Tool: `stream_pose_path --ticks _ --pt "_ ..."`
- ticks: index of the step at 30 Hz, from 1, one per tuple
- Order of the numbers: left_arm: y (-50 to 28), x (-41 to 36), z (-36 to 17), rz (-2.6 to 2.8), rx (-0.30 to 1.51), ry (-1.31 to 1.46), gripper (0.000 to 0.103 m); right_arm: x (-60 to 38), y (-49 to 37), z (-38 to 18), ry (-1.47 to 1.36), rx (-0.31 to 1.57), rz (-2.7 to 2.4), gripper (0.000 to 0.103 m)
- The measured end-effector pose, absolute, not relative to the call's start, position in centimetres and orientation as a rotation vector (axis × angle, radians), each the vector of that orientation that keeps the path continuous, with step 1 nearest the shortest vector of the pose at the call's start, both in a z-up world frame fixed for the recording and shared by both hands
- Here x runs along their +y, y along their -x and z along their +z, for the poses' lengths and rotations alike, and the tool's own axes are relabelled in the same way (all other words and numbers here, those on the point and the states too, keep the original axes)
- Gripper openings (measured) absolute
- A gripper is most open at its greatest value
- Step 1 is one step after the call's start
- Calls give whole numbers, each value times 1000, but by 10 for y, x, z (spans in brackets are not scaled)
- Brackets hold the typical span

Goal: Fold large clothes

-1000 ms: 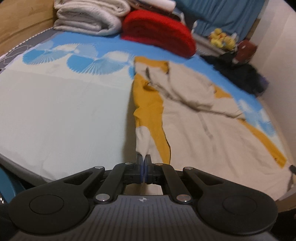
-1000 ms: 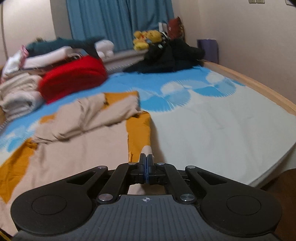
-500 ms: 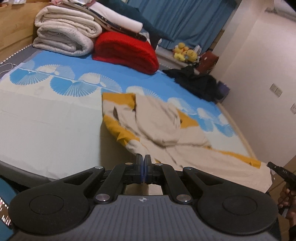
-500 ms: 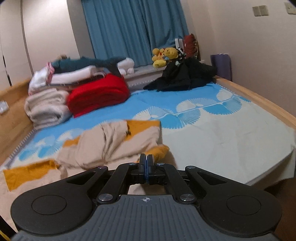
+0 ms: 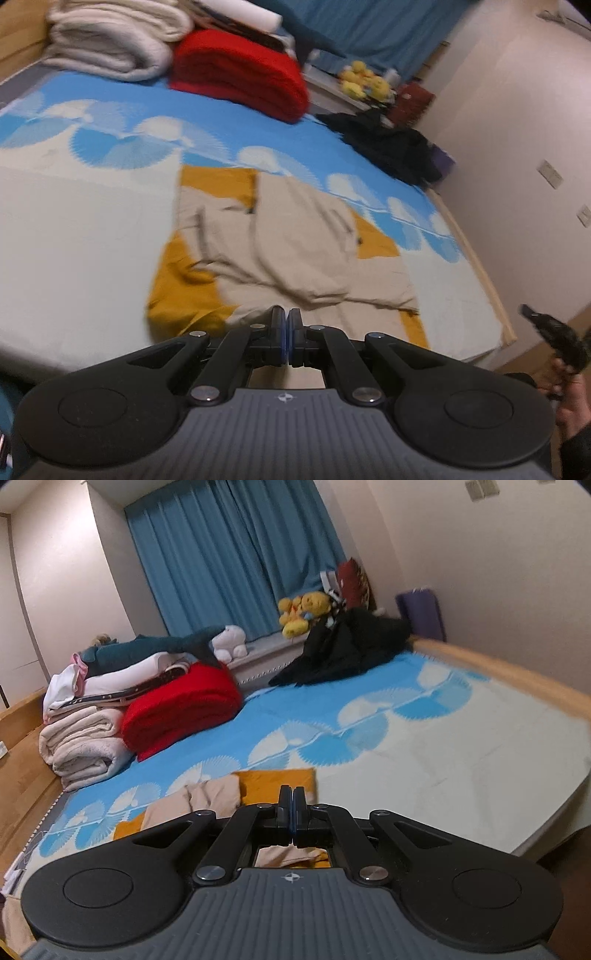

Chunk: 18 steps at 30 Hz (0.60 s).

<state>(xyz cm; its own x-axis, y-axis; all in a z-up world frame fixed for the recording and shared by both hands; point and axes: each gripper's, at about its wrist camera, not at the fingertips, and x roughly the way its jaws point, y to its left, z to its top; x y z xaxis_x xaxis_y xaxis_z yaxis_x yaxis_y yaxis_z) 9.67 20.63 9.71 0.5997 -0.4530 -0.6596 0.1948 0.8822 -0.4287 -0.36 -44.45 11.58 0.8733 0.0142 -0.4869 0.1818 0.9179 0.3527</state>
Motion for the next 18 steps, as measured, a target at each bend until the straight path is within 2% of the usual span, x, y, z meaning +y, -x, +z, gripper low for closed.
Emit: stream_pose_path --ticks 4,7,10,12,13,14,15,16,17,18 --pt "-163 179 108 -465 851 319 0 -424 -12 107 -375 498 -66 0" --pt "-258 160 106 -489 848 366 0 -427 -20 106 -405 458 -61 0" --pt "-376 171 77 -332 854 507 0 -433 -26 99 -436 442 -91 0" --pt "-423 193 51 -179 861 627 2 -437 -29 97 -452 424 -108 0" --pt "-432 203 41 -98 872 666 9 -438 -30 94 -457 424 -117 0" --pt "-435 211 32 -59 881 696 21 -439 -31 91 -460 428 -125 2" --pt "-431 216 27 -43 880 708 27 -440 -30 87 -458 435 -130 3" --pt "-422 219 24 -35 867 693 32 -440 -31 83 -452 450 -135 3" --pt "-410 220 22 -33 854 659 32 -441 -31 79 -449 469 -133 3" --pt "-397 221 20 -33 845 625 32 -440 -32 74 -451 494 -123 8"
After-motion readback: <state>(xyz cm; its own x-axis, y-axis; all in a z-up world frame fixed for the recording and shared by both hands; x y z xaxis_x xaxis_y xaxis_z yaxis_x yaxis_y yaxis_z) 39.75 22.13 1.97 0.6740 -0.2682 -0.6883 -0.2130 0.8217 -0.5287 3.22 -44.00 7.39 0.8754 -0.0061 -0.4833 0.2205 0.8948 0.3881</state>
